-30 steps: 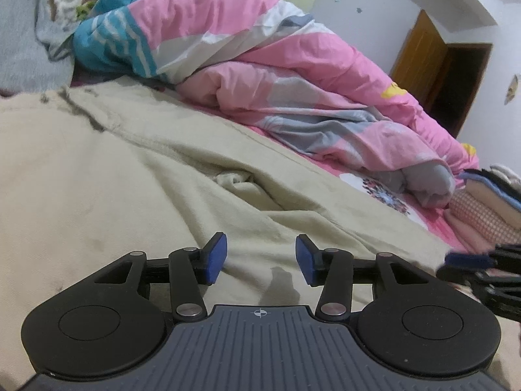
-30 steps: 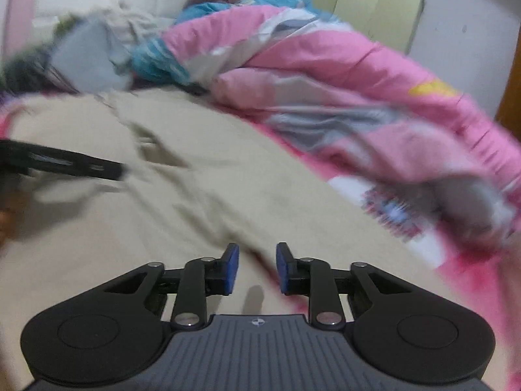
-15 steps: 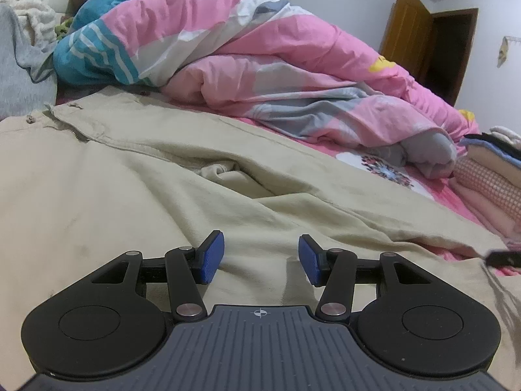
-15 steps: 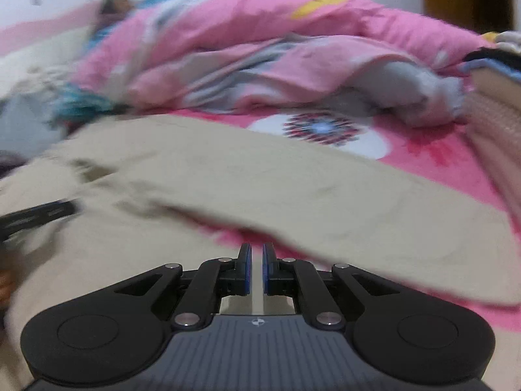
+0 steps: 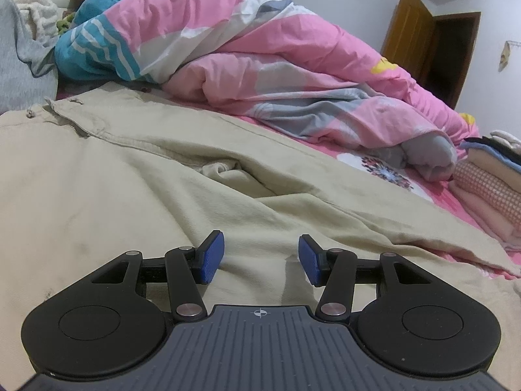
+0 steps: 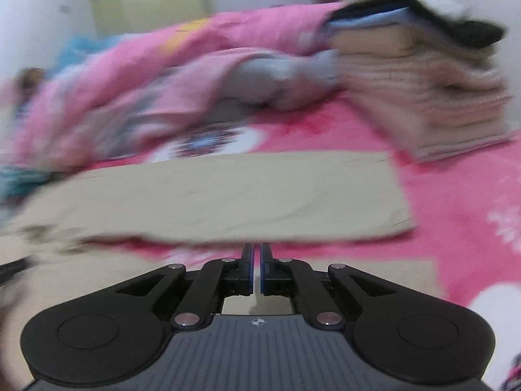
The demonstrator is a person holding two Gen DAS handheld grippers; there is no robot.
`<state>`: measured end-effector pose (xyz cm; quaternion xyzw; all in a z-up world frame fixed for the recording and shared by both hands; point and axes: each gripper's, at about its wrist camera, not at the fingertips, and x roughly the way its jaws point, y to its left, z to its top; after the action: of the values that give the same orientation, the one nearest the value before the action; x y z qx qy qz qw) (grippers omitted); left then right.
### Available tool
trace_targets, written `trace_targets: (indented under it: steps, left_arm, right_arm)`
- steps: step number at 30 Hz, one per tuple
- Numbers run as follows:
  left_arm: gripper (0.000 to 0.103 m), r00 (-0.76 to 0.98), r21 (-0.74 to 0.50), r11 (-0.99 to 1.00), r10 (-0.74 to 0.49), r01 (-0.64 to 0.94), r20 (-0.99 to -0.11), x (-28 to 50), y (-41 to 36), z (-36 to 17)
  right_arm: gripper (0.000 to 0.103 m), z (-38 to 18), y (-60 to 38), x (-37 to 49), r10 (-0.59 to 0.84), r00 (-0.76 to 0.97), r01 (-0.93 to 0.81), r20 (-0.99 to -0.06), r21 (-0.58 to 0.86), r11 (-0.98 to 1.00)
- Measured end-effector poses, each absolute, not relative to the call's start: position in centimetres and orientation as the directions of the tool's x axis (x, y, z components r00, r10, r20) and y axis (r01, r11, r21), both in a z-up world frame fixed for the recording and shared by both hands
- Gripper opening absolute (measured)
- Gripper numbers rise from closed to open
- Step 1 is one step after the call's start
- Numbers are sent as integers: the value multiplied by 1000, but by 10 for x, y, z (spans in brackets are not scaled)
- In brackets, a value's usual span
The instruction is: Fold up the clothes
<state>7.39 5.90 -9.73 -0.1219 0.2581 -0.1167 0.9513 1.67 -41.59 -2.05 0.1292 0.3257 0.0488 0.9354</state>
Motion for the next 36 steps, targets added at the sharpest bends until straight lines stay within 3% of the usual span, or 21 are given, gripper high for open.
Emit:
trace_targets:
  steps: [3,6,11,13,16,20,22,27,30,33,36]
  left_arm:
    - [50,840,-298,941,-287,158,-460,74,60,-97]
    - [50,841,-309,938,-290,155,-457,74,62,-98]
    - [50,842,-321,935,-292,152,-453,73,63,-97]
    - [50,842,-321,935,-291,151,-453,73,63,-97]
    - [50,843,-325,934,-292,150,-452,73,64,-97]
    - [50,843,-328,933,-292,148,-451,73,64,-98]
    - [50,843,-327,933,-292,148,-451,73,64,-98]
    - [50,843,-342,928,-300,149,-447,73,66,-99]
    - [50,842,-356,922,-308,150,-443,74,68,-99]
    - [50,841,-361,920,-311,150,-442,74,69,-99]
    - [51,841,-363,920,-311,149,-443,74,69,-98]
  right_arm:
    - [1,-37,-397,16,246,732,-100,-635,257,961]
    - [0,-49,-419,16,179,732,-12,-658,250,968]
    - [0,-50,-506,-13,-48,747,297,-664,269,916]
    - [0,-50,-528,-24,-70,750,337,-658,290,896]
    - [2,-43,-526,-28,-283,671,480,-685,111,870]
    - [2,-29,-493,-26,-161,753,360,-638,194,913]
    - [2,-24,-459,-16,-80,780,234,-620,171,957]
    - [2,-29,-342,1,118,801,-181,-587,-50,982]
    - [2,-43,-291,7,181,766,-353,-617,-168,920]
    - [4,-54,-304,6,150,755,-336,-638,-180,925]
    - [4,-52,-367,-9,45,749,-161,-661,-115,980]
